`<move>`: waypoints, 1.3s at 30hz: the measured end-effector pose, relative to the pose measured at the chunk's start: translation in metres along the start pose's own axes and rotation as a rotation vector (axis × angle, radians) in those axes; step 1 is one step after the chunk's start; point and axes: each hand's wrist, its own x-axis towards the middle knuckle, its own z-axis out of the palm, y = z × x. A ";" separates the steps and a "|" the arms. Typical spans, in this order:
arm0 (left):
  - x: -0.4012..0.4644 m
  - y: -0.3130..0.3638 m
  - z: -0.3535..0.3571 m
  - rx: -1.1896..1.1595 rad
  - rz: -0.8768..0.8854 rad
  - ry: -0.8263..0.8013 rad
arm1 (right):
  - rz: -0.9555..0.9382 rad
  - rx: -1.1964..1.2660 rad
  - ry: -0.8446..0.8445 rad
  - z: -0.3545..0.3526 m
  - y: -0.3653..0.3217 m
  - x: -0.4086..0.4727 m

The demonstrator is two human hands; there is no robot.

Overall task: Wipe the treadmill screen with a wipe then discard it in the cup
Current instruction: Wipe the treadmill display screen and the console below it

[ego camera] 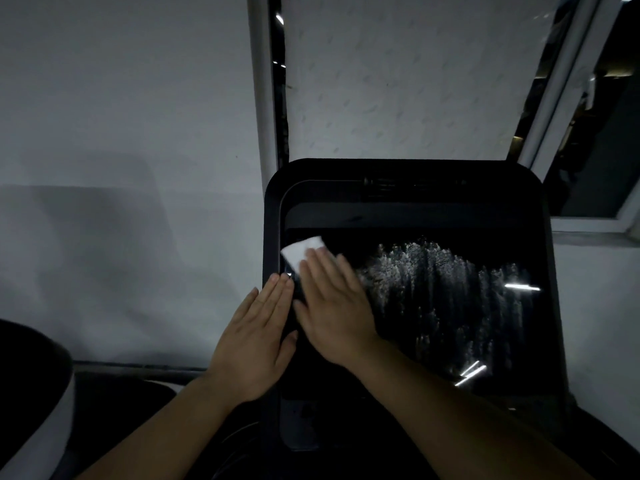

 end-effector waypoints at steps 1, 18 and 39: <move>0.000 -0.001 0.000 -0.010 0.003 0.000 | -0.048 -0.009 -0.003 0.002 -0.003 -0.004; 0.000 0.004 -0.004 0.077 -0.009 -0.083 | 0.135 -0.047 0.055 -0.006 0.031 0.003; -0.001 -0.005 -0.015 -0.090 0.020 -0.172 | -0.250 -0.066 0.017 0.010 0.019 -0.064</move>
